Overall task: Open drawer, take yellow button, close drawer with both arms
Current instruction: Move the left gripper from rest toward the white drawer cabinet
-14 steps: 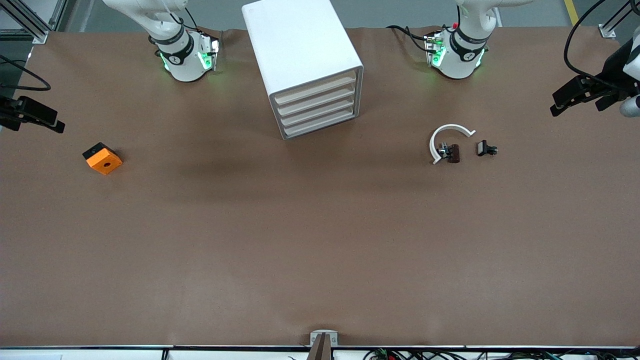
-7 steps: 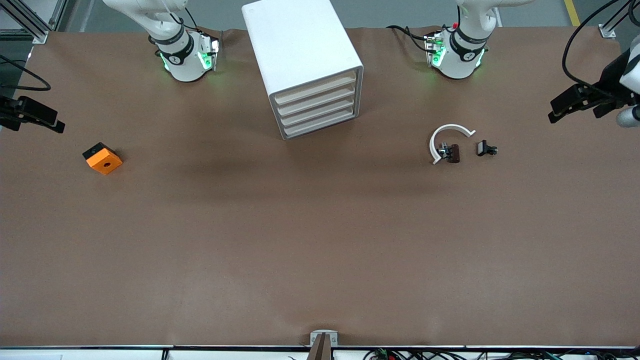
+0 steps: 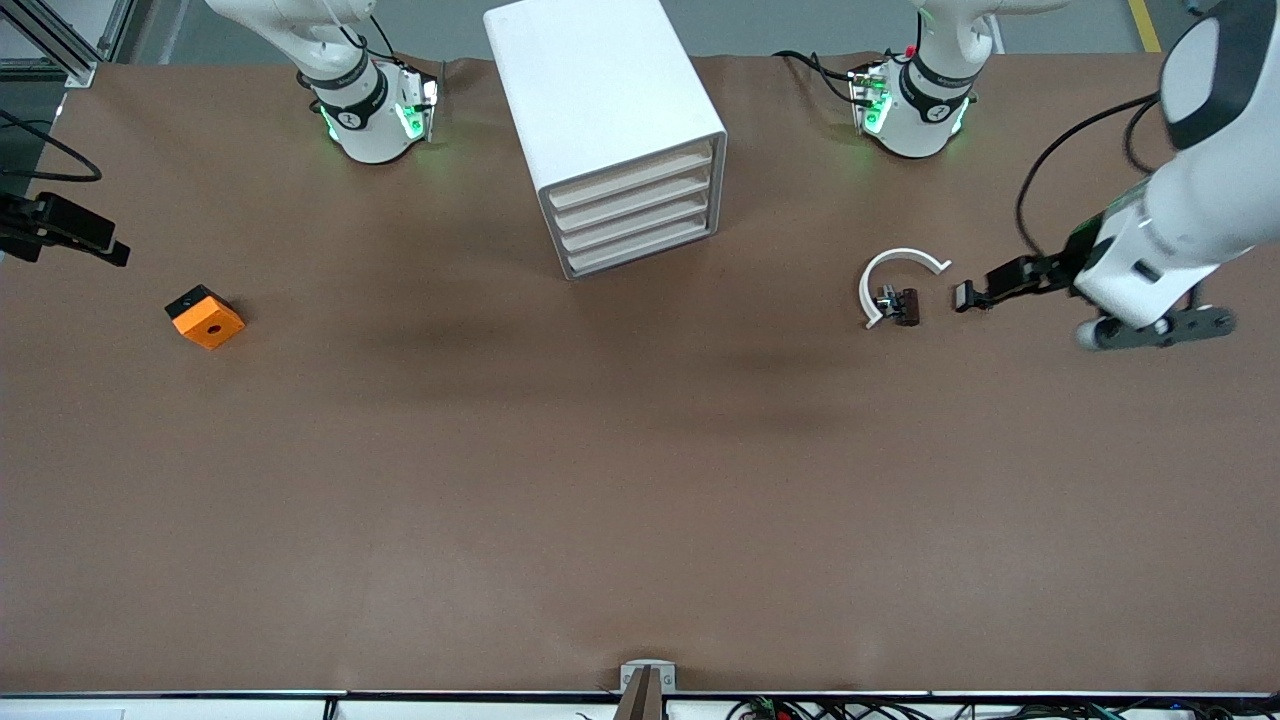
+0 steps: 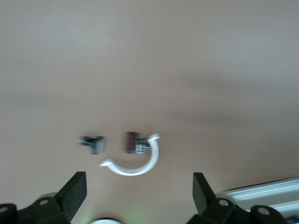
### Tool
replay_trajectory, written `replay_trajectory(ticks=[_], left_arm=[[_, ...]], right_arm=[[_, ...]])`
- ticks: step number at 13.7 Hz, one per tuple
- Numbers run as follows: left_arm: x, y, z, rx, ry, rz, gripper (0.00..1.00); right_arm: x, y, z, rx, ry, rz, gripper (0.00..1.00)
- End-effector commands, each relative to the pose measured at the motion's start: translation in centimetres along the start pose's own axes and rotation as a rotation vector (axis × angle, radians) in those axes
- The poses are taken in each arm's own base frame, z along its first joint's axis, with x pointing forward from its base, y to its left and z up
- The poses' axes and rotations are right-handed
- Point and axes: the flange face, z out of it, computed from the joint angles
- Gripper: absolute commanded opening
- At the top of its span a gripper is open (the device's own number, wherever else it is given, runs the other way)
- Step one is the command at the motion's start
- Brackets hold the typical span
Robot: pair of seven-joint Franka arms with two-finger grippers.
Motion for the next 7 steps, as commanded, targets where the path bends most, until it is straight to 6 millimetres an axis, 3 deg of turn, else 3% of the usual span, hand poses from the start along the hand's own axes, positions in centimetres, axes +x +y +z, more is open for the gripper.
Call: replay_trajectory(ticks=[1, 4, 5, 7], left_arm=[[2.2, 3.5, 3.7, -0.074, -0.055, -0.157, 1.0], [2.3, 9.9, 9.0, -0.029, -0.109, -0.37, 1.0], [2.7, 11.2, 10.5, -0.018, -0.123, -0.443, 1.0], [2.1, 16.4, 14.5, 0.019, -0.143, -0.525, 1.0]], right_arm=[[-0.1, 0.2, -0.4, -0.016, 0.008, -0.001, 1.0], [-0.1, 0.1, -0.4, -0.018, 0.008, -0.002, 1.0], [-0.1, 0.1, -0.4, -0.018, 0.008, -0.002, 1.0], [-0.1, 0.1, -0.4, -0.018, 0.008, -0.004, 1.0]])
